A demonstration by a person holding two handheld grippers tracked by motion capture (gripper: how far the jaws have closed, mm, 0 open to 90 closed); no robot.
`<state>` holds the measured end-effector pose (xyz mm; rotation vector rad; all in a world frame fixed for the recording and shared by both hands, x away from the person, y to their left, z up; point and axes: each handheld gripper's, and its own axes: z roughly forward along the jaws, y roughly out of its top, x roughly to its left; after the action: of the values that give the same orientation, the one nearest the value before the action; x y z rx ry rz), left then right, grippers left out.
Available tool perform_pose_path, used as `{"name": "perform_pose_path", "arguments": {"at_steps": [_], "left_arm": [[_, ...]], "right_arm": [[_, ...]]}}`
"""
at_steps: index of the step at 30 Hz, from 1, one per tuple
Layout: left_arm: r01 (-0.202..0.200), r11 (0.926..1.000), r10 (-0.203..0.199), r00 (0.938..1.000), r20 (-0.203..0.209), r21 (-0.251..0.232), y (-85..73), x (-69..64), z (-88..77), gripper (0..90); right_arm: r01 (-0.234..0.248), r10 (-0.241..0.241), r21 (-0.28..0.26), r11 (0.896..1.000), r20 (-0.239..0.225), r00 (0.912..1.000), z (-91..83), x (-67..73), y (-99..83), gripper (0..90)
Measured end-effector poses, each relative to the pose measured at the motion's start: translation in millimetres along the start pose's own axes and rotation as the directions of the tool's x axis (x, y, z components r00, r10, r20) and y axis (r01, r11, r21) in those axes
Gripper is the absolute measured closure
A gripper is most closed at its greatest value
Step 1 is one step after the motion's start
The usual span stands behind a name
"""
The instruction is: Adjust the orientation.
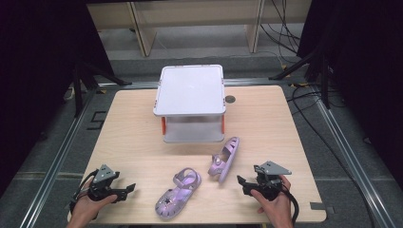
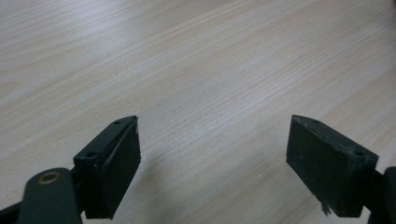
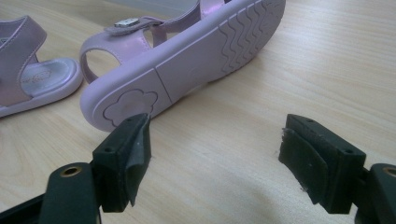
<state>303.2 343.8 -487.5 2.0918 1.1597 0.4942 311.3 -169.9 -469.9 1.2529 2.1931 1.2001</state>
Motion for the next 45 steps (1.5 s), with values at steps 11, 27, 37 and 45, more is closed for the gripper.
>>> {"name": "perform_pose_path", "arguments": {"at_steps": [11, 27, 37, 45], "left_arm": [[0.02, 0.9998, -0.02, 0.9997, 0.01, -0.001, -0.3, 0.1, 0.7, 17.2], [0.094, 0.9951, -0.09, 0.9886, 0.121, -0.031, 3.8, -13.8, -2.2, 17.0], [0.088, 0.9946, -0.074, 0.9741, 0.214, -0.056, 13.0, -39.3, -10.8, 16.4], [0.068, 0.9941, -0.04, 0.952, 0.304, -0.085, 23.9, -68.0, -15.4, 16.4]], "right_arm": [[0.011, -0.011, -0.006, 1.0, 0.029, 0.9995, -2.5, -1.6, 0.9, 25.1], [0.019, -0.018, -0.01, 1.0, 0.041, 0.999, -2.6, -3.8, 0.6, 25.4], [0.007, -0.007, 0.003, 1.0, 0.019, 0.9998, -2.9, -3.7, 0.7, 25.8], [0.018, -0.018, 0.002, 1.0, 0.029, 0.9994, -1.9, -5.6, 0.5, 25.8]]}}
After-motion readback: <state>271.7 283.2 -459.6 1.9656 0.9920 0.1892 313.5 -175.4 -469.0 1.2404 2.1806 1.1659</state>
